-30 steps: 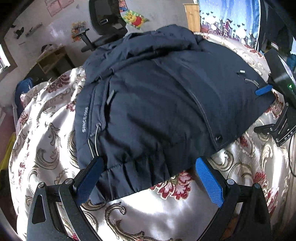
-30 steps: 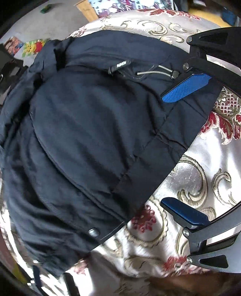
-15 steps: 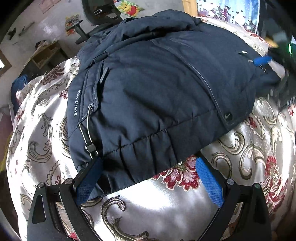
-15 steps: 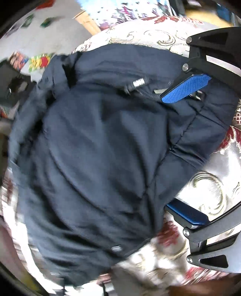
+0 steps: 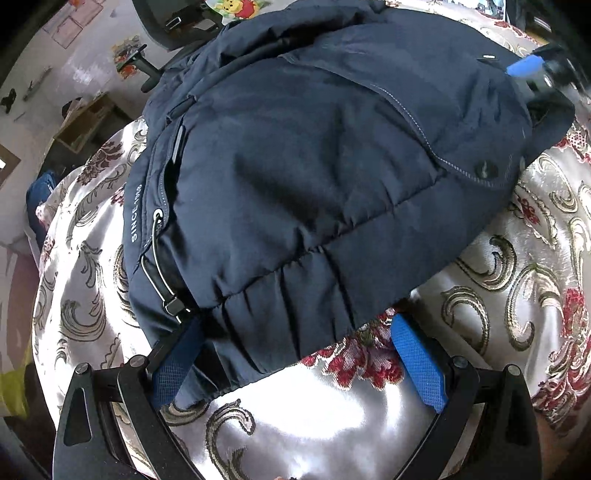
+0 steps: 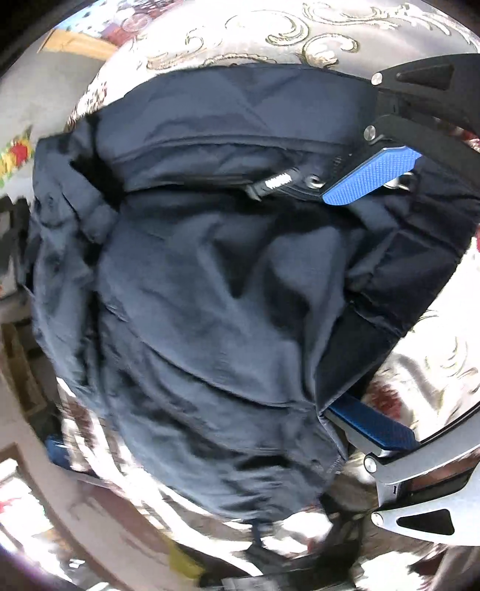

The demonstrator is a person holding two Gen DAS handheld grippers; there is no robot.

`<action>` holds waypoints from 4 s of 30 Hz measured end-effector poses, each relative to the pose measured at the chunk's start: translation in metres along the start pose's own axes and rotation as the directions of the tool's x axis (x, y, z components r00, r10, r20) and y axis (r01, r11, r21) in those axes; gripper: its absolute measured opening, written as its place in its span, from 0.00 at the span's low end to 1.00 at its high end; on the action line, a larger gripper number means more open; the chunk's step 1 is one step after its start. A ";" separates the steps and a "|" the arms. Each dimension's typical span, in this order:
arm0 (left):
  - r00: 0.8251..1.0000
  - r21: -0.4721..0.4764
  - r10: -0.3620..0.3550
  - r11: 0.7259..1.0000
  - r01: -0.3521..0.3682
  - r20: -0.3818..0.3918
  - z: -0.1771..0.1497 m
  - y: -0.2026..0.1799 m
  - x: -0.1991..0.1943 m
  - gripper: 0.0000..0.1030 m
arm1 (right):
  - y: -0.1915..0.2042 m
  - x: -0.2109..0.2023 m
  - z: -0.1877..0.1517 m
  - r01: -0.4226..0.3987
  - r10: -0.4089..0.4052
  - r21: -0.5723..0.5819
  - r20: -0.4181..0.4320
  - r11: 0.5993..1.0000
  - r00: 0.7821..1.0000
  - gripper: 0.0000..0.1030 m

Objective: Fold large clothes

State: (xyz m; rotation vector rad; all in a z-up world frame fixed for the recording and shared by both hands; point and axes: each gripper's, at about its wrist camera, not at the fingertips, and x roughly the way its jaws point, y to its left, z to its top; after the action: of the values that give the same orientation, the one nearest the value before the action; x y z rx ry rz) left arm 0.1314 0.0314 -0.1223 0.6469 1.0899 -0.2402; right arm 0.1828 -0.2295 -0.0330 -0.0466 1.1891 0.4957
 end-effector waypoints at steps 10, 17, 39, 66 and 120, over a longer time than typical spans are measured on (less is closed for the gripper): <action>1.000 -0.020 -0.019 1.000 0.019 0.005 0.000 0.004 0.000 0.95 | 0.053 0.044 -0.039 0.232 -0.290 -0.386 -0.099 0.893 0.952 1.00; 1.000 -0.021 -0.026 0.999 0.026 0.007 0.001 0.003 0.002 0.95 | 0.065 0.055 -0.045 0.354 -0.395 -0.446 -0.001 0.822 0.919 1.00; 0.937 0.070 0.320 0.941 -0.332 0.138 0.007 -0.036 0.004 0.95 | 0.005 -0.025 0.007 -0.013 0.000 0.056 0.221 0.998 0.975 0.99; 0.944 -0.203 0.204 0.967 -0.153 0.259 0.059 0.015 -0.065 0.18 | 0.040 -0.053 -0.010 0.112 -0.068 -0.092 0.389 0.989 0.919 0.38; 0.880 -0.317 0.190 0.947 -0.048 0.435 0.208 0.142 -0.150 0.06 | 0.033 -0.165 0.161 0.257 -0.124 -0.143 0.597 0.956 0.793 0.07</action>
State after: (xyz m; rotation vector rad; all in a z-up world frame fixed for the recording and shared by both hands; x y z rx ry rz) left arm 0.2863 0.0008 0.1242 0.3551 0.6031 -0.1074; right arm 0.2651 -0.2106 0.1838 -0.1895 0.5092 0.4149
